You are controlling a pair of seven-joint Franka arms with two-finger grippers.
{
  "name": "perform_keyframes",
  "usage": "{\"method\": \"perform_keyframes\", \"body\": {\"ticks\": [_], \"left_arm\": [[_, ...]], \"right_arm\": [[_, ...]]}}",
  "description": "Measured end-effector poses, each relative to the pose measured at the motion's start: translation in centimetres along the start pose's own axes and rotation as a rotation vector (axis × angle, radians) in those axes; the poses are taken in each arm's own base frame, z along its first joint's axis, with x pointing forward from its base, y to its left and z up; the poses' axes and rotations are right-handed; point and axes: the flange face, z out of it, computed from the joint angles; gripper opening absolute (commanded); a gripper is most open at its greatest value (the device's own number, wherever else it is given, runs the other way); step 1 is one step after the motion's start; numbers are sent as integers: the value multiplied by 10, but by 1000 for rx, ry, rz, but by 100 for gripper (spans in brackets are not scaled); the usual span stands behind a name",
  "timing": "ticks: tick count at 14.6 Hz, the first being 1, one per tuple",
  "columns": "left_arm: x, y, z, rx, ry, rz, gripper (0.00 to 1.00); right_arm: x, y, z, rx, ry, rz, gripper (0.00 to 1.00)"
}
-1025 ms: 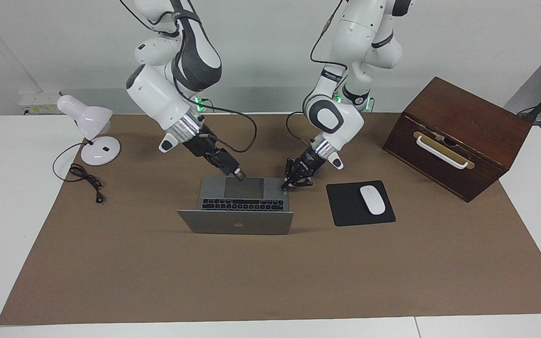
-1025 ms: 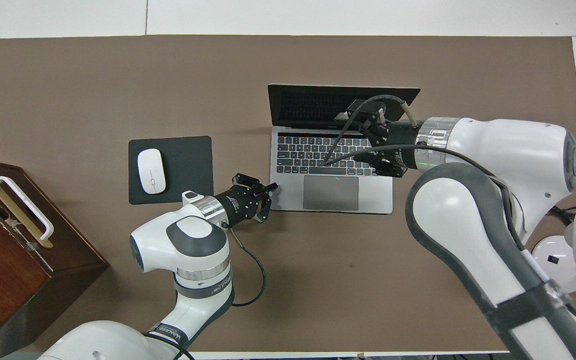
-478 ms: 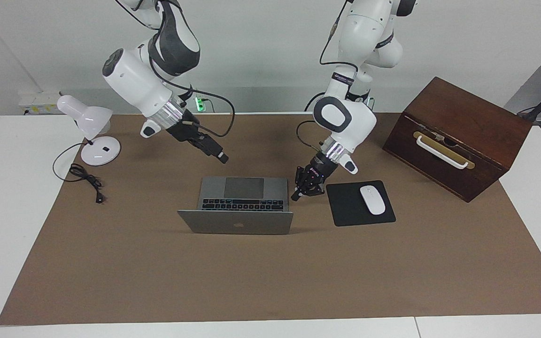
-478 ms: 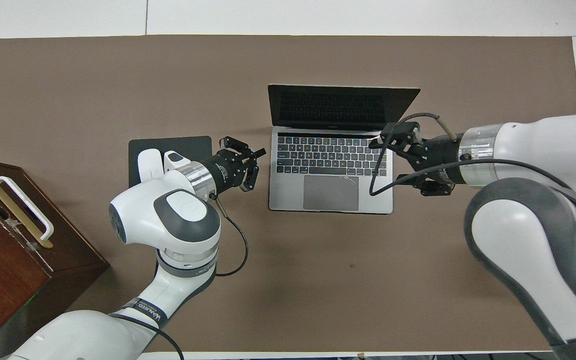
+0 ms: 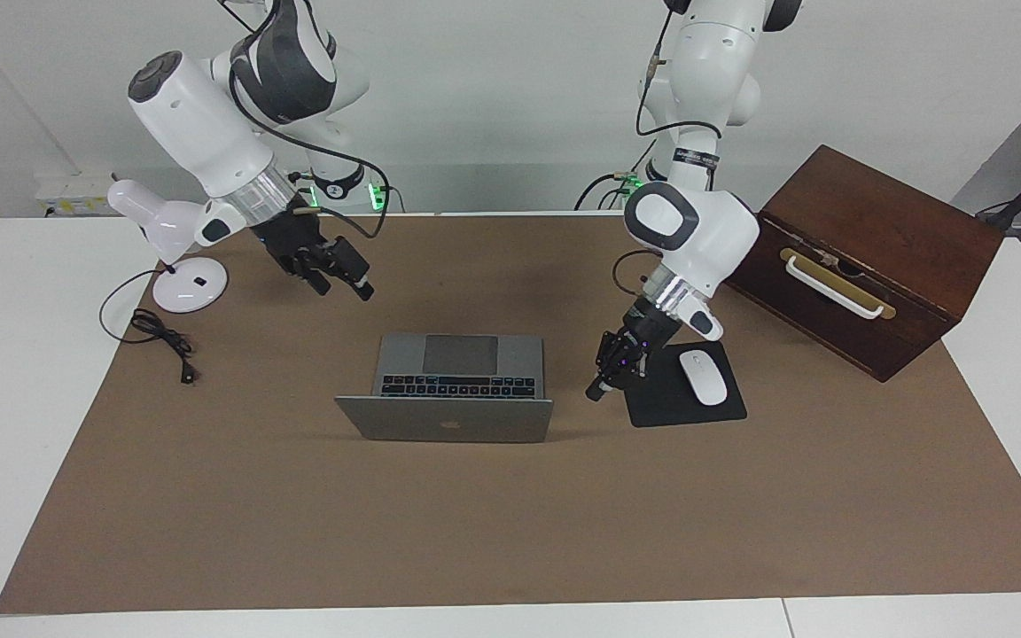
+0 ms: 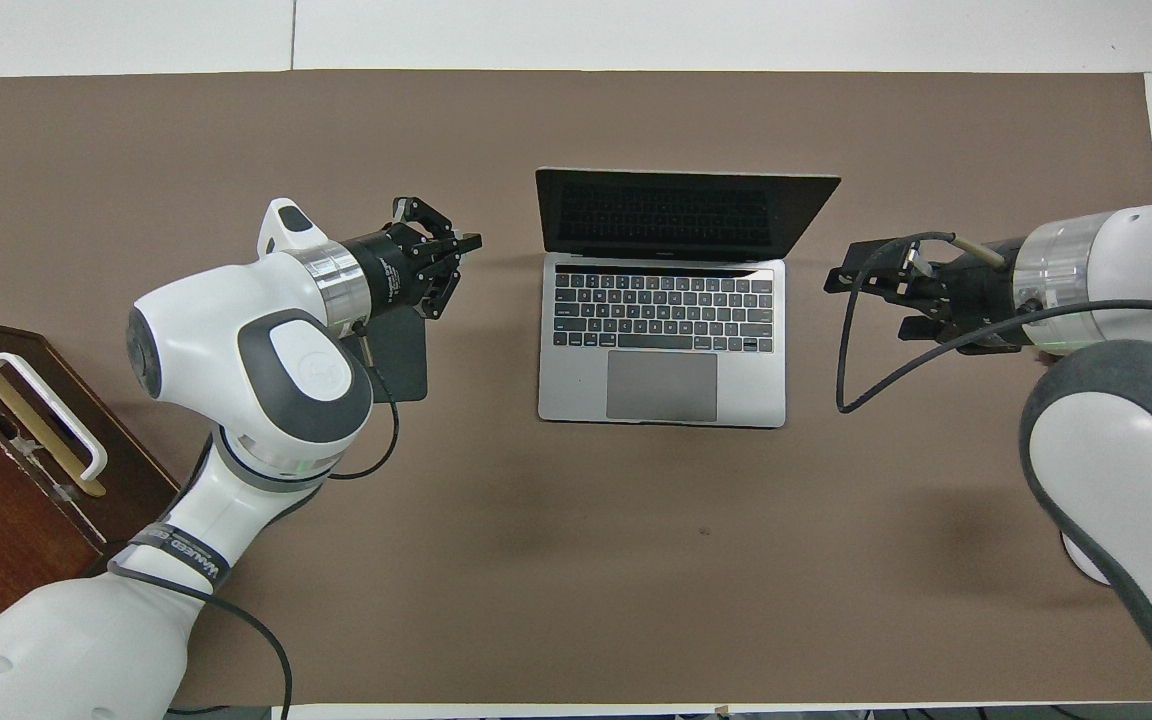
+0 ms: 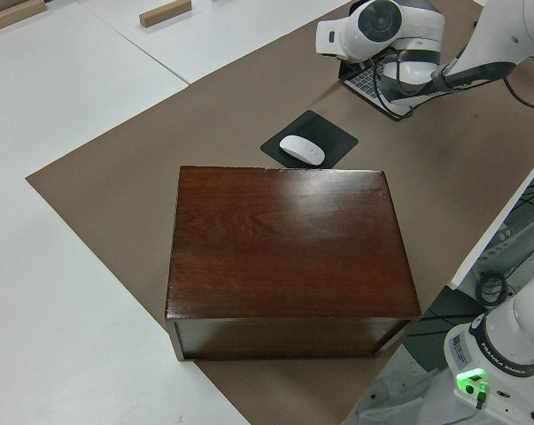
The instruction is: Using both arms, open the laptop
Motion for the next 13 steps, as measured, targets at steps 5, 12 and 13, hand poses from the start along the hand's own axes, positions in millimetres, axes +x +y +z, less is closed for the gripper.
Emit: {"method": "perform_keyframes", "body": {"ticks": [5,12,13], "left_arm": [[38,44,-45,266,5,276,0],[42,82,-122,579,140,539,0],[40,81,-129,621,160,568,0]], "right_arm": [[6,13,-15,-153,7,-202,100],[26,44,-56,-201,17,-324,100],[24,38,-58,-213,24,-336,100]]}}
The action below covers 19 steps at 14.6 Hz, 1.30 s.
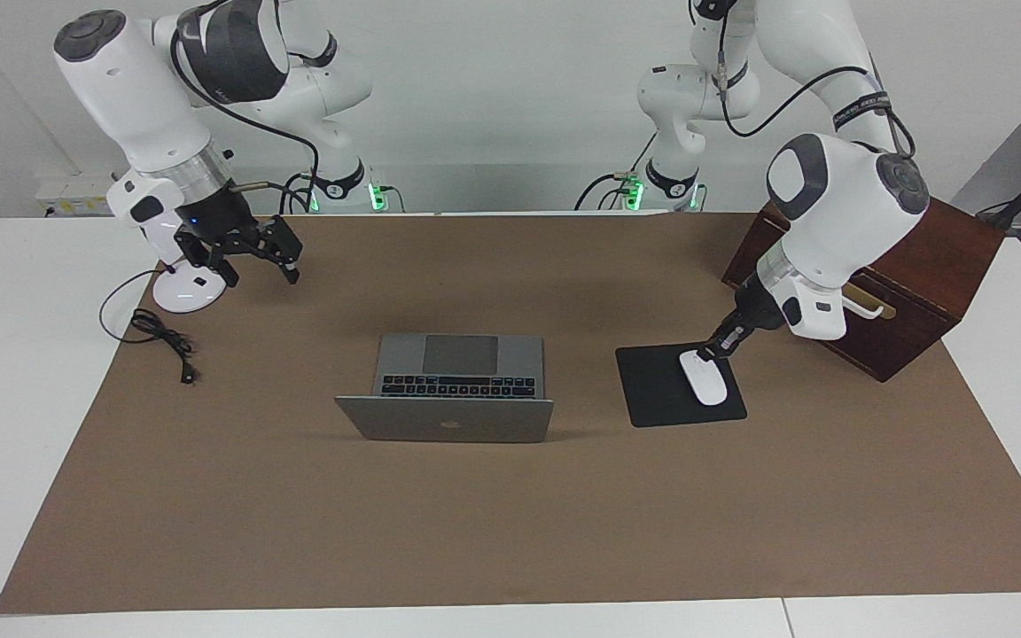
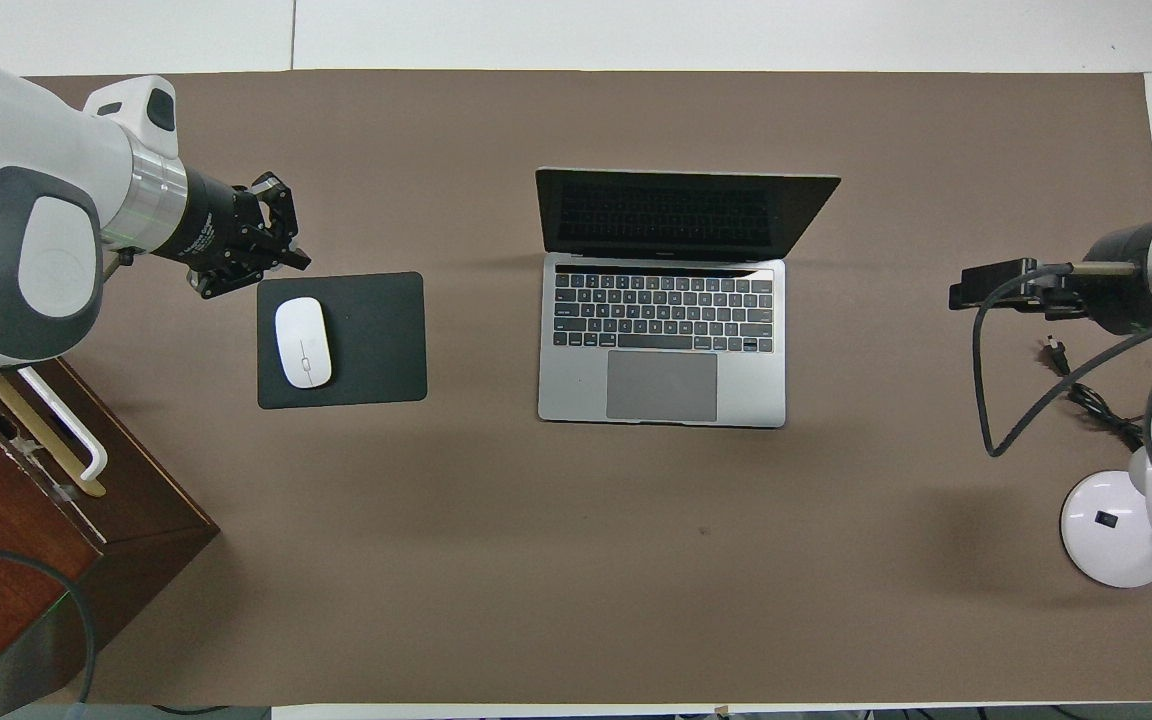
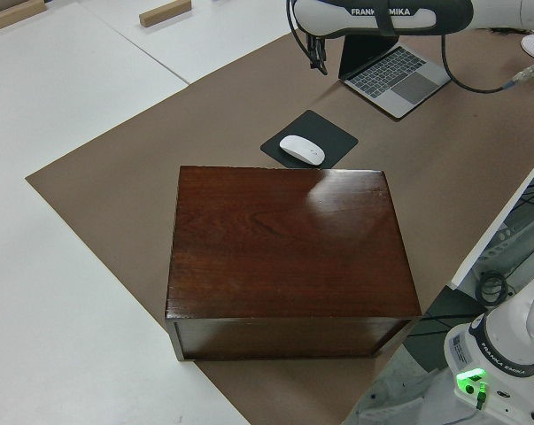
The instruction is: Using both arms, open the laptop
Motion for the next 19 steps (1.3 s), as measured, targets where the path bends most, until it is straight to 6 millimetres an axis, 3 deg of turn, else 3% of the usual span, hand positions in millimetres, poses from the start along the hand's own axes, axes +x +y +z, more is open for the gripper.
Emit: {"method": "perform_keyframes", "body": {"ticks": [4,9,11,15,16,17,19], "left_arm": [[-10,-30,-29,142,-12,150,0],[-20,-74,-79,252,-39,323,0],[-27,-83,-87,285,-53,379,16],[-24,-93,-83,299,-64,383,60],[-20,-95,-84,294,-58,376,75],[-15,-97,-86,282,-41,371,100],[-8,-99,-89,265,-19,364,100]], "right_arm": [[2,-24,-15,-76,42,-58,100],[9,2,-37,-165,0,-118,100],[12,9,-44,-170,-31,-106,100],[16,24,-50,-172,-58,-74,100],[17,28,-52,-173,-58,-67,100],[17,31,-54,-173,-58,-61,100],[14,37,-60,-174,-65,-49,100]]}}
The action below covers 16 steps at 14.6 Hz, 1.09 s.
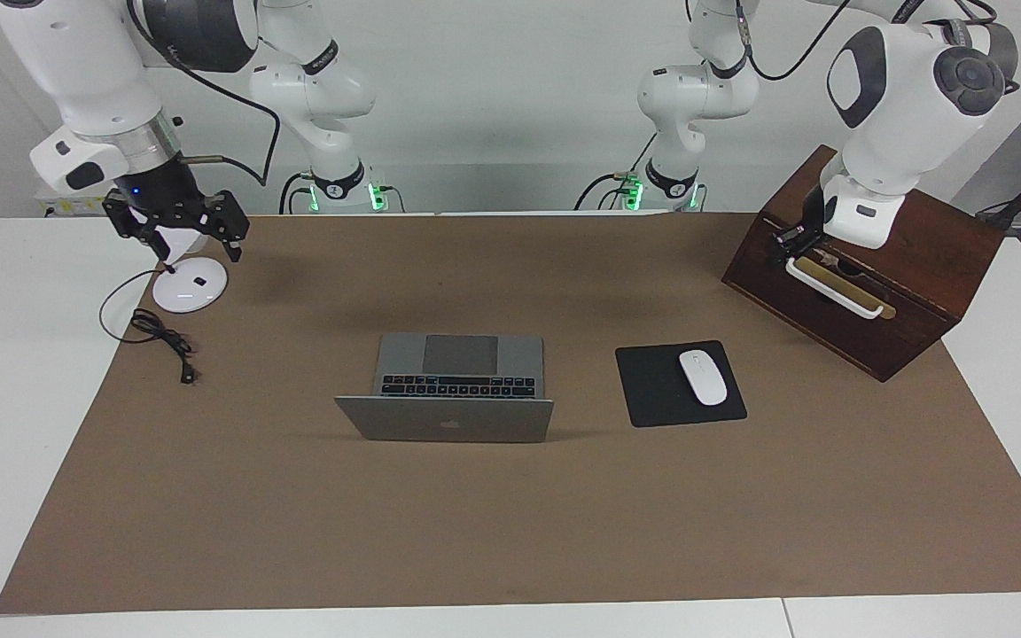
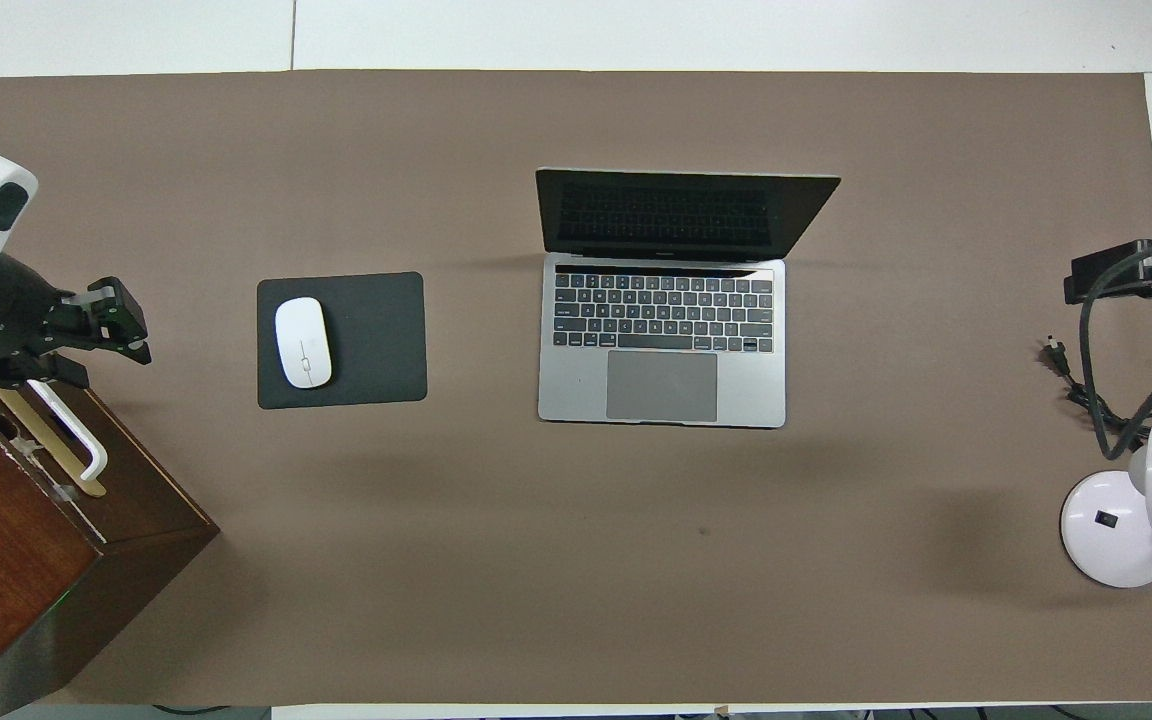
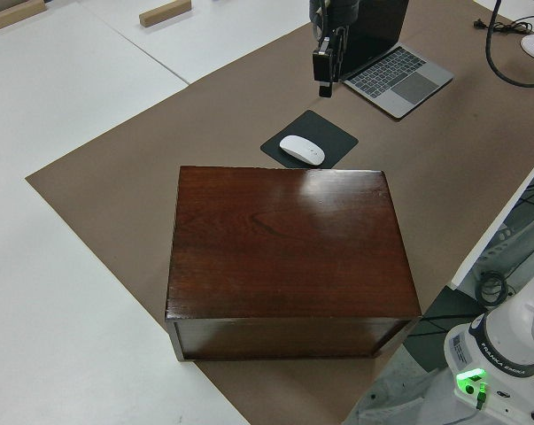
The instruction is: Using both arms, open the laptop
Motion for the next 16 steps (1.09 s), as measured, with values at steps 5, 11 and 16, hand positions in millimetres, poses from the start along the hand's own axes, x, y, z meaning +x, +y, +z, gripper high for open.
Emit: {"method": "perform_keyframes", "body": {"ticks": [5,11,16], "left_arm": [[0,5,-1,-5,15,11,100],[1,-2,-7,-12,32,92,100],[-1,-2,-15,-16,46,98,100]], "right_arm": [[-6,2,-11,2,-5,5,100],[-6,2,-12,7,-7,5,100],[-7,2,-11,7,-13,5,100]]}}
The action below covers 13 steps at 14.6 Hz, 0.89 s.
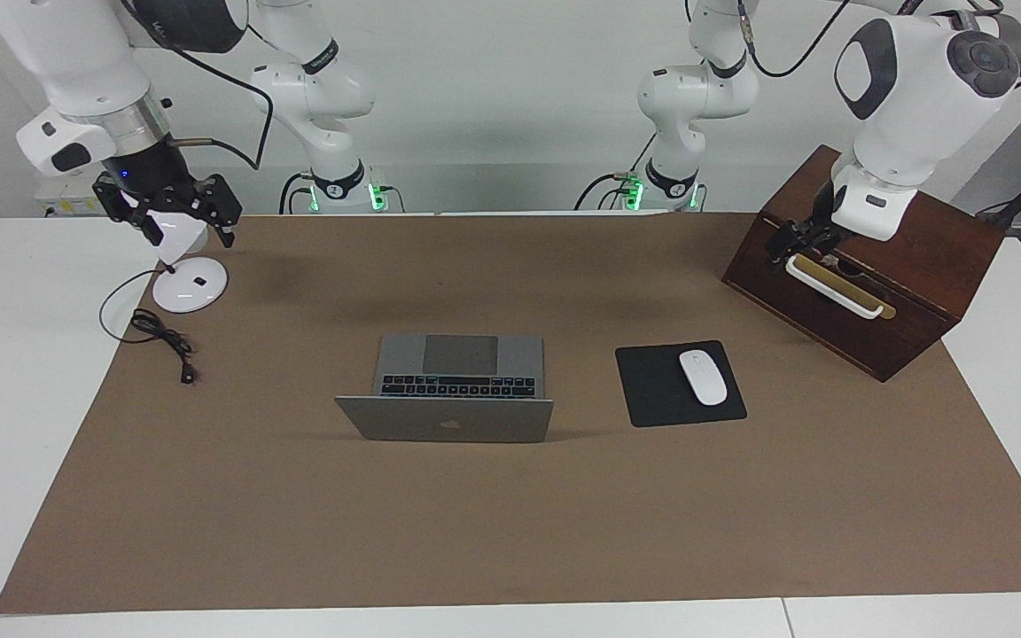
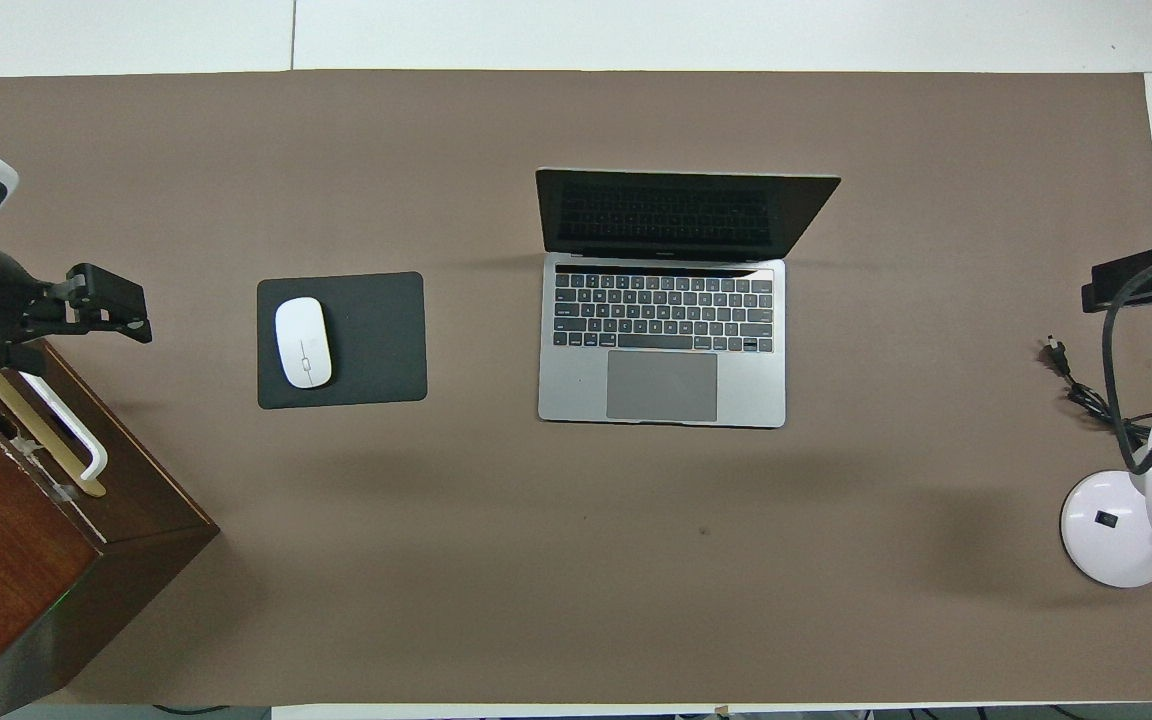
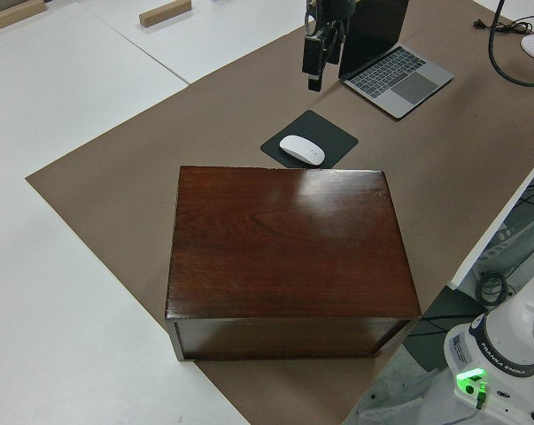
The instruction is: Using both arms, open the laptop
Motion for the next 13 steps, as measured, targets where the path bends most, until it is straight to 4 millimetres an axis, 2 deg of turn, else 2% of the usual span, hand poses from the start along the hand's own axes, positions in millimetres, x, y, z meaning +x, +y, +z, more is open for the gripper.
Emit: {"method": "perform_keyframes", "body": {"ticks": [9,13], "left_arm": [[-5,0,-1,6,-22,86,100],[-11,-2,-9,5,-17,111,100]], "right_arm": [[-2,-1,2,0,-19,-2,100],[-3,-1,2,0,-26,-1,100]]}}
